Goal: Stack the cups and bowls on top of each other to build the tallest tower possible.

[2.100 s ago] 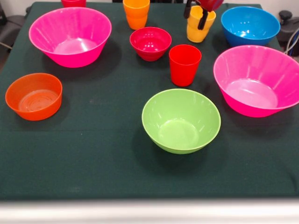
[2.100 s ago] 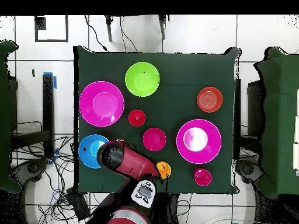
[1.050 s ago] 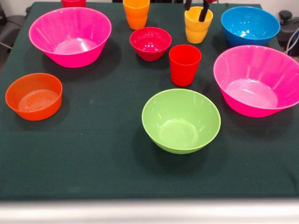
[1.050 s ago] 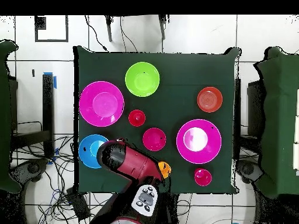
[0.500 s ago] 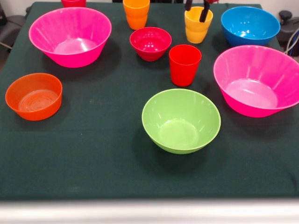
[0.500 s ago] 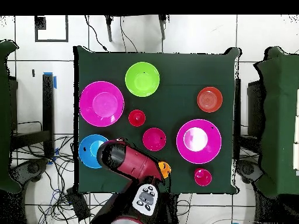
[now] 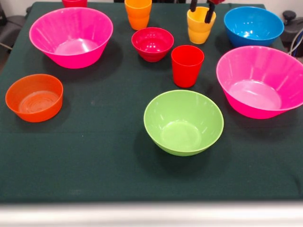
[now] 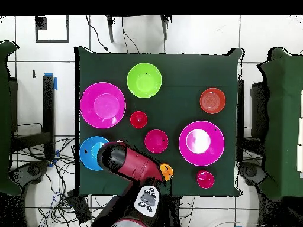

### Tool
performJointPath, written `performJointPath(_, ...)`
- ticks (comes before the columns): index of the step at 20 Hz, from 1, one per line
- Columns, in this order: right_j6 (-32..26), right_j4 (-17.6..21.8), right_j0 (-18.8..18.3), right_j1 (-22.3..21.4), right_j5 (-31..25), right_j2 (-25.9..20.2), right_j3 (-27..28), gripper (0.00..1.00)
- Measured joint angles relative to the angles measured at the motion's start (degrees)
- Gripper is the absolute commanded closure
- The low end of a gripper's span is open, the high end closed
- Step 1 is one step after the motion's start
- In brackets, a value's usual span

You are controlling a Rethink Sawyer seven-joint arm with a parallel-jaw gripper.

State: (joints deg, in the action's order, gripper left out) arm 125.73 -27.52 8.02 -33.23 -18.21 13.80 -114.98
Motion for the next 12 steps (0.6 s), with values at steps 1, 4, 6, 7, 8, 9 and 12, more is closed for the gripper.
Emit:
performJointPath(1,0.0,0.0,0.0,0.0,0.0,-0.1,0.0,0.00)
performJointPath(4,0.0,0.0,0.0,0.2,0.0,-0.1,0.2,0.00)
performJointPath(6,0.0,0.0,0.0,0.4,0.0,-0.2,0.3,0.00)
performJointPath(7,0.0,0.0,0.0,0.5,0.0,-0.2,0.3,0.00)
performJointPath(8,0.0,0.0,0.0,0.6,0.0,-0.2,0.3,0.00)
performJointPath(9,0.0,0.0,0.0,0.7,0.0,-0.2,0.3,0.00)
performJointPath(12,0.0,-0.1,0.0,0.9,0.0,-0.4,0.3,0.00)
